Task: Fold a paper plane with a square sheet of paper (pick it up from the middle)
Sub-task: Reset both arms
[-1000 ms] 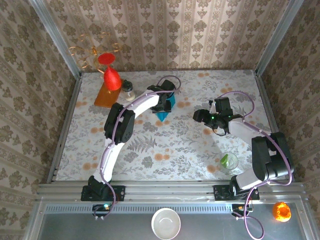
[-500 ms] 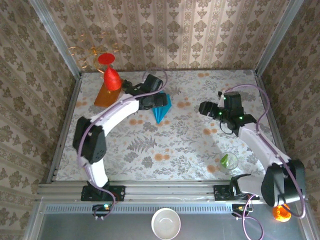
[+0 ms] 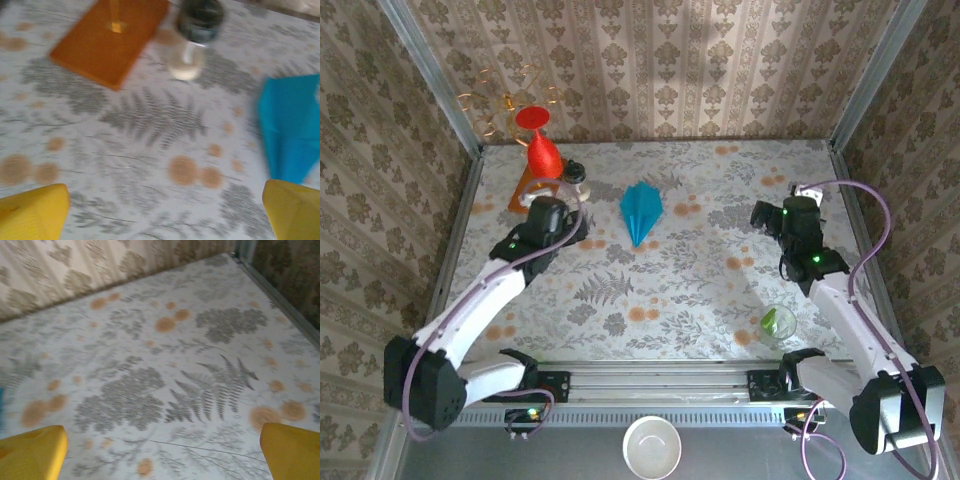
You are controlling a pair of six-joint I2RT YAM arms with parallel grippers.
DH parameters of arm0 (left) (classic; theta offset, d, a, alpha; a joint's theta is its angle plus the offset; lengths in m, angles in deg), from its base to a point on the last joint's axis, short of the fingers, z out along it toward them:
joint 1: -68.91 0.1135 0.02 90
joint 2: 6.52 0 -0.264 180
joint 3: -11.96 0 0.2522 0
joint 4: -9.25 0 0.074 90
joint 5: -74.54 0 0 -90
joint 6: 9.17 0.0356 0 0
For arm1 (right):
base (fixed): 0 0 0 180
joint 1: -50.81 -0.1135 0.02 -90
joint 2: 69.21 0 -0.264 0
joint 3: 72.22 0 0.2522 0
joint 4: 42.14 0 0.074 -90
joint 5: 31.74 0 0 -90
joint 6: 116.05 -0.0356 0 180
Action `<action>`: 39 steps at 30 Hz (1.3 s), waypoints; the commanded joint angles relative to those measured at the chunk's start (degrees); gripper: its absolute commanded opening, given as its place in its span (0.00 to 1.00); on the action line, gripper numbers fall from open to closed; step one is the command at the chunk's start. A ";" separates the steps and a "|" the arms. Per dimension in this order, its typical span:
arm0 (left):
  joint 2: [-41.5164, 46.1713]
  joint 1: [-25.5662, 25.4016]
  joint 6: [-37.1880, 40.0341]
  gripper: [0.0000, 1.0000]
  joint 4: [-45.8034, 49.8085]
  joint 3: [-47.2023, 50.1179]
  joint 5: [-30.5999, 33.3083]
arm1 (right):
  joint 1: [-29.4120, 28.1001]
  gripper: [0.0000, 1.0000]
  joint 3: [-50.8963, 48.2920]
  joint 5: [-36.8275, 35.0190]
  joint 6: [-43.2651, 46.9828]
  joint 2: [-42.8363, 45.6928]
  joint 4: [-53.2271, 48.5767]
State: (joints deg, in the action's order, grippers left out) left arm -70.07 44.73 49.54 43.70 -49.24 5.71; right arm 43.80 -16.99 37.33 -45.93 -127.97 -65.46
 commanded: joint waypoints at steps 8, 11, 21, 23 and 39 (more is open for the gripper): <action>4.88 18.55 12.70 1.00 -15.56 15.52 -1.58 | 1.29 1.00 -11.51 -6.23 7.43 -7.46 21.20; 3.75 20.37 17.38 1.00 -21.75 18.00 -2.83 | 1.47 1.00 -13.85 -5.30 8.98 -11.48 27.89; -1.41 23.50 29.19 1.00 -47.60 26.30 -13.63 | 2.12 1.00 -16.39 3.50 16.60 -18.55 44.99; -3.60 24.08 29.71 1.00 -52.34 27.17 -16.51 | 2.26 1.00 -16.83 5.96 17.77 -19.46 47.67; -18.64 25.77 32.43 1.00 -68.23 25.98 -24.94 | 5.29 1.00 -18.25 13.37 17.42 -28.61 58.28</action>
State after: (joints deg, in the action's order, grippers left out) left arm -86.37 69.80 80.14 -19.14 -21.99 -16.89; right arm 48.83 -34.69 49.22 -28.70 -156.24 -10.29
